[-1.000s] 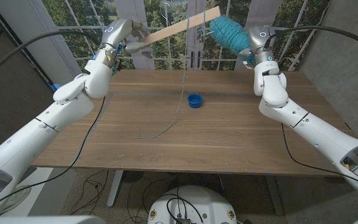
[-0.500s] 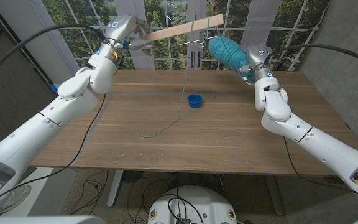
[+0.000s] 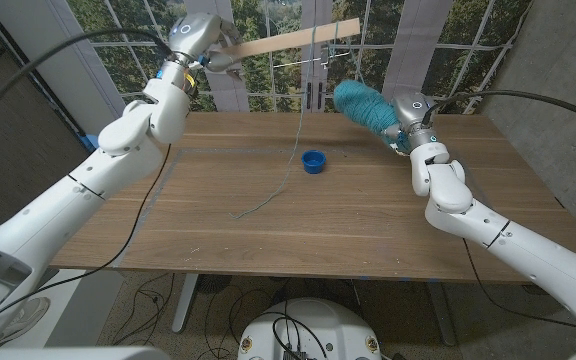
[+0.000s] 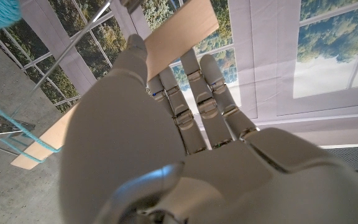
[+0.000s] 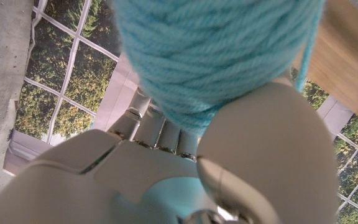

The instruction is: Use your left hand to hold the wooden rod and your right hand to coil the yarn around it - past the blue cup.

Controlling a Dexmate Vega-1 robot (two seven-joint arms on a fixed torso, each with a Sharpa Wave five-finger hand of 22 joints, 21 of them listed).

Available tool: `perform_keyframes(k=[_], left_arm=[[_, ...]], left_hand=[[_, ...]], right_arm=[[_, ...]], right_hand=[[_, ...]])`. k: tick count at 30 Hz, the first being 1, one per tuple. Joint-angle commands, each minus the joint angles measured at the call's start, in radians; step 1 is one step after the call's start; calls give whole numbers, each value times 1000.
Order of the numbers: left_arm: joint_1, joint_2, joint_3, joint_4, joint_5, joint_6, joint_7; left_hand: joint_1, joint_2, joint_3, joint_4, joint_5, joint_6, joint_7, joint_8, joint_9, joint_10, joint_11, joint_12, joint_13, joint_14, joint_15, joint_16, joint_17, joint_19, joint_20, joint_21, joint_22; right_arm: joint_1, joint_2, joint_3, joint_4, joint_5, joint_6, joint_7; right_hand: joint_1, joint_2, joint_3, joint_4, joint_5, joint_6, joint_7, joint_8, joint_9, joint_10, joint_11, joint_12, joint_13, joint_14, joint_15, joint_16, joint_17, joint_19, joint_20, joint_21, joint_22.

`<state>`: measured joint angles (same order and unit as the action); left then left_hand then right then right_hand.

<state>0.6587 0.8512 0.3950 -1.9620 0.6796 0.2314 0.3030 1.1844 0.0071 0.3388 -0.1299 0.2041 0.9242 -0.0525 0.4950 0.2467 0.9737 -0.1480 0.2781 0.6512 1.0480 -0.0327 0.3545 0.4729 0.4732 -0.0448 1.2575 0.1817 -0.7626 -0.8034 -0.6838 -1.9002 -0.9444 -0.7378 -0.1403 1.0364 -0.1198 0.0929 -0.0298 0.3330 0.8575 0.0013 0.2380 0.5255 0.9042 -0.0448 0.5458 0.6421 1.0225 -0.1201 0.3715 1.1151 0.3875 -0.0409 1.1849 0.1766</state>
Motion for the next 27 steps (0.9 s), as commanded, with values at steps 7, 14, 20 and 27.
perform_keyframes(k=[7, 14, 20, 27], left_arm=[[-46, -65, 54, 12, 93, 138, 18], [-68, -76, 77, 16, 118, 178, 6], [-74, -73, 84, 16, 116, 185, -3], [-86, -77, 90, 18, 112, 197, -16]], left_hand=[[108, 112, 6, 2, 73, 38, -24, 5, 17, 11, -4, -5, 4, 155, -200, 1, 2, -5, -123, 7, 1], [110, 113, 6, 1, 74, 41, -26, 6, 16, 15, 1, -6, 5, 156, -200, -1, 4, -2, -124, 10, 1], [110, 113, 6, 1, 74, 39, -25, 6, 16, 16, 1, -10, 4, 158, -200, -2, 5, -1, -124, 10, 1], [110, 113, 5, 2, 73, 40, -24, 6, 16, 16, -1, -12, 5, 159, -200, -4, 6, -2, -123, 10, 0]], right_arm=[[-147, -36, 37, -88, 30, -9, -81], [-207, -64, 60, -163, 36, -18, -78], [-254, -91, 85, -225, 40, -25, -65], [-318, -117, 116, -276, 45, -20, -83]], right_hand=[[281, 269, -4, 8, 6, 117, -110, 7, 6, 65, -60, -5, 3, 50, -103, -4, 2, -4, -154, -5, 4], [281, 269, -7, 10, 7, 116, -112, 5, 6, 66, -60, -6, 4, 48, -103, -8, 3, -6, -154, -7, 3], [283, 267, -9, 10, 8, 118, -113, 5, 7, 65, -61, -10, 3, 43, -103, -12, 2, -10, -155, -10, 2], [286, 265, -10, 10, 10, 120, -114, 4, 6, 66, -58, -12, 3, 39, -103, -16, 2, -14, -155, -13, 2]])
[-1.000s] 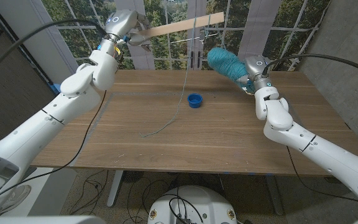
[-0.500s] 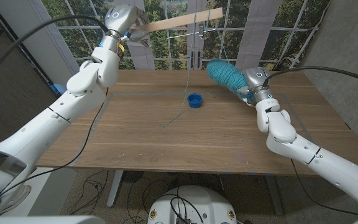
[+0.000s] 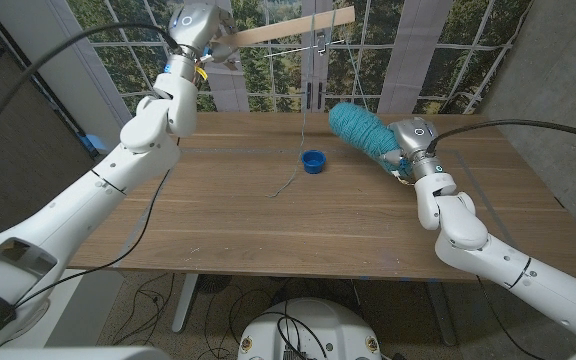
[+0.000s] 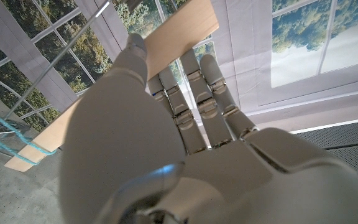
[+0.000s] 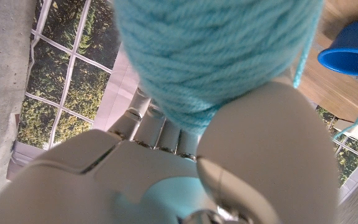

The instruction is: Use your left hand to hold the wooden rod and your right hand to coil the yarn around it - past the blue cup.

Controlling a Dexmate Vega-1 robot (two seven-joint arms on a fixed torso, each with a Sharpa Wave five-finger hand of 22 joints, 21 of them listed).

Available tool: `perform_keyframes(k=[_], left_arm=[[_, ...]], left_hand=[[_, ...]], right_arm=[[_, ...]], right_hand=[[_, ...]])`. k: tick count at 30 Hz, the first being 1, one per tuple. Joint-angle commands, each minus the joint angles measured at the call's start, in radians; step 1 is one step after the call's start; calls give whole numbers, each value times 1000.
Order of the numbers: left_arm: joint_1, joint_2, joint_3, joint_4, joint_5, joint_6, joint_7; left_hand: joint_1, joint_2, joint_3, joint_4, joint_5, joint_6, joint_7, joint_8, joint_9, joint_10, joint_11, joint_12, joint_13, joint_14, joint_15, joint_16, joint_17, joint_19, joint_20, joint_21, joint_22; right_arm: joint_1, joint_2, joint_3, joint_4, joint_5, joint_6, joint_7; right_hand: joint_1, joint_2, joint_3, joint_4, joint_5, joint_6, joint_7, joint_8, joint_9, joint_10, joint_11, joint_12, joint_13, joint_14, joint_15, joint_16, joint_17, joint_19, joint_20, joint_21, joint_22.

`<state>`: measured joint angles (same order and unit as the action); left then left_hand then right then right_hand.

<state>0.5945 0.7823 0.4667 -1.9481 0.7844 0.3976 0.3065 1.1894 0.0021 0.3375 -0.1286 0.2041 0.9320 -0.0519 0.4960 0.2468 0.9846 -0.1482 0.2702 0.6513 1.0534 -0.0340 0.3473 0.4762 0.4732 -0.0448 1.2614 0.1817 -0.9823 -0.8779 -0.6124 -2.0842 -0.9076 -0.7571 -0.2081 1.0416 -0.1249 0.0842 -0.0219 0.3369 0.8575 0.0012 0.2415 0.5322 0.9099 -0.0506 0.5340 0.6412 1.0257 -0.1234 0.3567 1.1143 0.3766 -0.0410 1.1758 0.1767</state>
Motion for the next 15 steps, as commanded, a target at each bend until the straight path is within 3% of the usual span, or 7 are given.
perform_keyframes(k=[1, 15], left_arm=[[-25, -8, 21, 5, 9, 33, -24], [-70, -21, 69, 21, 37, 45, -76]], left_hand=[[106, 118, 7, 0, 73, 31, -25, 5, 16, 6, 0, -4, 6, 154, -199, 3, 3, -2, -123, 6, 0], [105, 117, 6, 1, 74, 30, -26, 5, 17, 6, 1, -8, 9, 154, -199, 0, 5, -3, -122, 5, 0]], right_arm=[[-107, -47, 48, -97, 9, 7, -23], [-253, -64, 71, -134, -111, 66, -244]], right_hand=[[281, 271, -2, 2, 6, 120, -114, 1, -1, 60, -53, 0, 4, 36, -100, -2, 3, -3, -155, -4, 2], [285, 274, -5, 6, 10, 121, -113, -1, -1, 60, -53, -7, 2, 38, -100, -8, 2, -7, -154, -8, 2]])
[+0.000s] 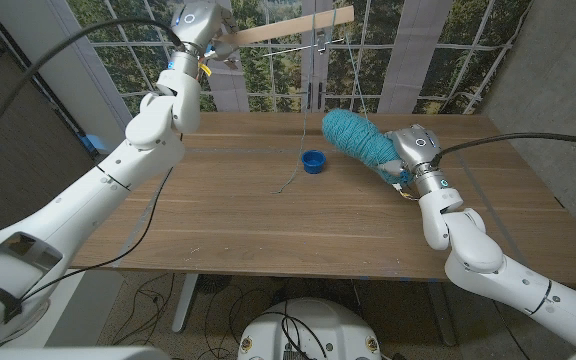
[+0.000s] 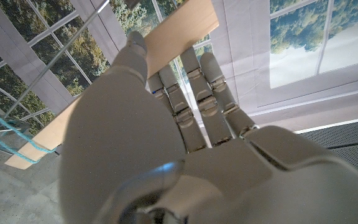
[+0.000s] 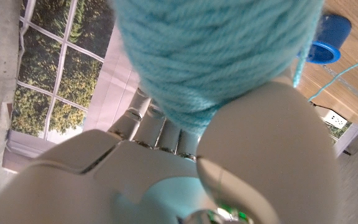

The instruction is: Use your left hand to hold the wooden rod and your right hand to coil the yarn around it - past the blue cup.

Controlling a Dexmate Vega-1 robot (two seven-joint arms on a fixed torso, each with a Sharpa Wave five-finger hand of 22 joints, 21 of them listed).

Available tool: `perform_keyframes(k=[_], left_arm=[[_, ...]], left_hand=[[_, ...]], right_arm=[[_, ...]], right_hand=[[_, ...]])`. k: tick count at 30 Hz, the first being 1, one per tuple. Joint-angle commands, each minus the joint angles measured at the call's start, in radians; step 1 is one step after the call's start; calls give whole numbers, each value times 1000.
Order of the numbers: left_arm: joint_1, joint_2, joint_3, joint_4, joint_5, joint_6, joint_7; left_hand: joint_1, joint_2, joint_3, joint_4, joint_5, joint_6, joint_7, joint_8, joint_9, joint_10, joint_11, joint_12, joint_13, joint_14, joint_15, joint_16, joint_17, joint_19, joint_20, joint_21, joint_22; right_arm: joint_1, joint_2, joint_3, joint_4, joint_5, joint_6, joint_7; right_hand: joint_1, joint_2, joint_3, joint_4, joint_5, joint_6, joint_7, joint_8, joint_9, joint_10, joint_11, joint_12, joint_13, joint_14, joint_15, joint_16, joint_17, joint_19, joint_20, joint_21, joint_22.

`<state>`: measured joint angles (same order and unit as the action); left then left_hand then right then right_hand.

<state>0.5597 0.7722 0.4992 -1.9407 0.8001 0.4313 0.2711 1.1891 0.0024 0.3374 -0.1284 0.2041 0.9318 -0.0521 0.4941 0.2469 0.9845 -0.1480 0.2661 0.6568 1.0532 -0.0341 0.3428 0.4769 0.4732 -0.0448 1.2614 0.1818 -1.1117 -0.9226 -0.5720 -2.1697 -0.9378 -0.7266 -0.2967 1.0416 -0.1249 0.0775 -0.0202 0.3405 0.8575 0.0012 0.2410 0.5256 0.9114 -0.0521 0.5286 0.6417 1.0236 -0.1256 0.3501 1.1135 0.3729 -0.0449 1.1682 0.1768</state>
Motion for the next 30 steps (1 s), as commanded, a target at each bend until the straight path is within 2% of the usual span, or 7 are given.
perform_keyframes(k=[1, 5, 17, 21, 22, 23, 30], left_arm=[[-35, -11, 37, 13, 21, 11, -40], [-52, -20, 57, 24, 33, 7, -55], [-86, -49, 86, 56, 39, -12, -69], [-101, -59, 104, 76, 51, -22, -66], [-105, -60, 110, 78, 59, -17, -73], [-108, -66, 109, 84, 51, -24, -71], [-136, -85, 133, 129, 45, -51, -76]], left_hand=[[105, 118, 6, 1, 74, 31, -27, 7, 16, 6, 1, -4, 3, 155, -198, 5, 4, -3, -122, 6, 0], [106, 117, 5, 1, 74, 32, -27, 8, 16, 5, 0, -5, 4, 154, -198, 3, 5, -3, -123, 6, 0], [106, 118, 5, 1, 74, 32, -27, 8, 16, 8, 1, -8, 7, 154, -198, 0, 6, -3, -123, 5, 0], [106, 118, 5, 2, 74, 32, -27, 8, 16, 8, 1, -9, 7, 155, -198, -1, 7, -3, -123, 5, 0], [106, 118, 5, 2, 74, 32, -28, 8, 16, 7, 0, -10, 8, 155, -198, -1, 7, -3, -123, 5, 0], [106, 118, 5, 2, 74, 33, -28, 9, 16, 7, 1, -10, 9, 155, -198, -1, 7, -3, -123, 5, 0], [107, 119, 5, 2, 75, 30, -27, 8, 16, 8, 1, -12, 10, 155, -198, -4, 8, -2, -123, 5, 0]], right_arm=[[-126, -16, 34, -47, -83, 39, -155], [-184, -20, 57, -82, -128, 42, -230], [-293, -16, 124, -153, -253, 66, -349], [-312, -12, 142, -166, -293, 87, -378], [-314, -11, 145, -169, -304, 92, -382], [-316, -10, 150, -173, -311, 100, -385], [-302, -10, 175, -187, -377, 159, -390]], right_hand=[[285, 274, 2, 4, 7, 122, -114, -1, 6, 59, -53, -2, 2, 40, -98, -1, 3, -3, -150, -1, 2], [285, 274, 0, 6, 7, 122, -114, 0, 7, 59, -55, -3, 2, 42, -97, -3, 3, -4, -151, -1, 3], [288, 276, -2, 8, 9, 121, -115, -2, 8, 61, -57, -5, 3, 44, -98, -6, 3, -6, -152, -2, 3], [288, 276, -3, 9, 9, 121, -116, -3, 8, 64, -56, -6, 2, 44, -98, -7, 3, -6, -152, -2, 4], [289, 276, -3, 10, 9, 120, -116, -3, 8, 61, -64, -7, 5, 45, -98, -8, 3, -6, -152, -3, 4], [289, 276, -4, 10, 9, 121, -116, -3, 8, 62, -58, -7, 5, 45, -98, -8, 3, -7, -152, -3, 4], [289, 276, -6, 12, 10, 122, -118, -4, 8, 65, -55, -7, 6, 46, -98, -11, 3, -7, -152, -3, 4]])
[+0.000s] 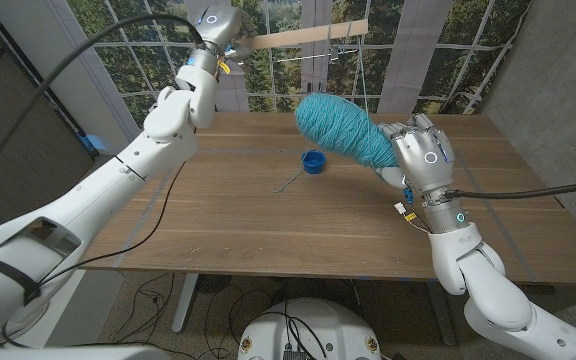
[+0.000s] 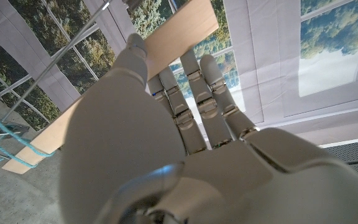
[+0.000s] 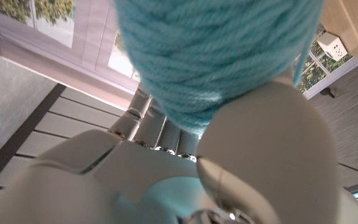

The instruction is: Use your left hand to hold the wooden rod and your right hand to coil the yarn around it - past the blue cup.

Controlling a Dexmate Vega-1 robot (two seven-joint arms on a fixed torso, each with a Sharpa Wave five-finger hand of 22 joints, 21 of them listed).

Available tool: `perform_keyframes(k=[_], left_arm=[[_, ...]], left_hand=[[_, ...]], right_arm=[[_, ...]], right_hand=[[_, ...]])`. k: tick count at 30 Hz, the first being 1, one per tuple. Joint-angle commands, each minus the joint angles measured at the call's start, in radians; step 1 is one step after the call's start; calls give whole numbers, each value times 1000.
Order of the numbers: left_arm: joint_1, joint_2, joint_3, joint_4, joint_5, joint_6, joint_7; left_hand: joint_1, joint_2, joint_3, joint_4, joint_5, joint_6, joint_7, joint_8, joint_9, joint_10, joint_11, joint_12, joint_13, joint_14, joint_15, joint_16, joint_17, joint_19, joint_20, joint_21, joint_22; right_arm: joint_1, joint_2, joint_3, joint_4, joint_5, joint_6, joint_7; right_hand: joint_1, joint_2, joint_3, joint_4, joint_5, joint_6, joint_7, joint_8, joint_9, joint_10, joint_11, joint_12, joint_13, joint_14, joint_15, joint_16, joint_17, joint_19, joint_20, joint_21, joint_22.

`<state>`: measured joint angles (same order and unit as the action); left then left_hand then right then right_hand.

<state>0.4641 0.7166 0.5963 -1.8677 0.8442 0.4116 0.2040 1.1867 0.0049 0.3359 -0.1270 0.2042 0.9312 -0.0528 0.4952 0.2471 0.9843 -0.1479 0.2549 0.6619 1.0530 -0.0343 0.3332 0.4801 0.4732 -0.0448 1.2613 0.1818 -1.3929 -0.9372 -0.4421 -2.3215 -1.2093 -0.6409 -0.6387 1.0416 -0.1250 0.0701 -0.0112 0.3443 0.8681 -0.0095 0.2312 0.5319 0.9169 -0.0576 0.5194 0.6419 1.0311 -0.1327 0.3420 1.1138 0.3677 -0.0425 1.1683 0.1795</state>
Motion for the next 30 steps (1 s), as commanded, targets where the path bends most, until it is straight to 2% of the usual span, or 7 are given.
perform_keyframes(k=[1, 7, 15, 19, 23, 24, 30], left_arm=[[-43, -32, 38, 60, -2, -35, -9], [-65, -39, 58, 92, -8, -65, -14], [-88, -42, 77, 128, -20, -116, -16], [-94, -38, 93, 140, -9, -138, -22], [-91, -33, 100, 148, -14, -169, -19], [-90, -30, 106, 153, -12, -185, -15], [-87, -28, 108, 153, -17, -216, -21]], left_hand=[[109, 116, 6, 1, 74, 31, -25, 7, 16, 8, 1, -1, 5, 155, -198, 6, 5, -3, -123, 5, 0], [109, 115, 6, 0, 74, 31, -25, 7, 16, 10, 1, -3, 4, 155, -198, 4, 6, -3, -123, 5, 0], [109, 116, 6, 1, 75, 33, -28, 8, 15, 11, 0, -4, 6, 157, -198, 3, 7, -3, -124, 5, 0], [109, 116, 6, 1, 75, 32, -26, 7, 15, 10, -2, -5, 7, 157, -198, 2, 7, -4, -124, 5, 0], [109, 116, 5, 1, 75, 32, -26, 7, 15, 11, -1, -6, 7, 156, -198, 0, 8, -4, -123, 5, 0], [110, 116, 6, 1, 75, 32, -26, 7, 15, 11, -1, -6, 7, 156, -198, 0, 8, -4, -123, 4, -1], [109, 116, 5, 1, 75, 31, -27, 8, 16, 9, -1, -8, 9, 156, -198, -2, 8, -4, -124, 4, -1]], right_arm=[[-15, 5, 48, -36, -112, 84, -45], [47, 8, 52, -27, -141, 168, -24], [169, 10, 39, -17, -179, 294, 25], [230, 13, 38, -11, -188, 345, 55], [283, 23, 39, -3, -187, 383, 86], [311, 30, 34, 4, -195, 395, 100], [384, 54, 23, 21, -202, 432, 134]], right_hand=[[289, 277, 1, 4, 6, 111, -107, 6, 1, 58, -54, 2, 6, 39, -91, -3, 3, -2, -155, -3, 2], [290, 277, 0, 6, 6, 109, -108, 6, 5, 61, -52, 0, 5, 41, -91, -4, 4, -3, -155, -3, 2], [292, 277, -3, 7, 7, 111, -108, 5, 3, 58, -58, -2, 9, 41, -91, -7, 4, -3, -155, -2, 2], [293, 277, -3, 8, 7, 110, -109, 4, 4, 61, -52, -2, 9, 42, -91, -8, 4, -3, -155, -2, 2], [293, 277, -5, 9, 7, 110, -109, 4, 3, 63, -52, -2, 9, 43, -91, -9, 5, -4, -156, -2, 2], [293, 277, -5, 10, 7, 111, -110, 4, 3, 60, -55, -3, 11, 43, -91, -9, 5, -4, -156, -2, 2], [294, 276, -6, 11, 8, 112, -110, 4, 4, 62, -51, -5, 9, 44, -91, -10, 5, -5, -156, -2, 2]])
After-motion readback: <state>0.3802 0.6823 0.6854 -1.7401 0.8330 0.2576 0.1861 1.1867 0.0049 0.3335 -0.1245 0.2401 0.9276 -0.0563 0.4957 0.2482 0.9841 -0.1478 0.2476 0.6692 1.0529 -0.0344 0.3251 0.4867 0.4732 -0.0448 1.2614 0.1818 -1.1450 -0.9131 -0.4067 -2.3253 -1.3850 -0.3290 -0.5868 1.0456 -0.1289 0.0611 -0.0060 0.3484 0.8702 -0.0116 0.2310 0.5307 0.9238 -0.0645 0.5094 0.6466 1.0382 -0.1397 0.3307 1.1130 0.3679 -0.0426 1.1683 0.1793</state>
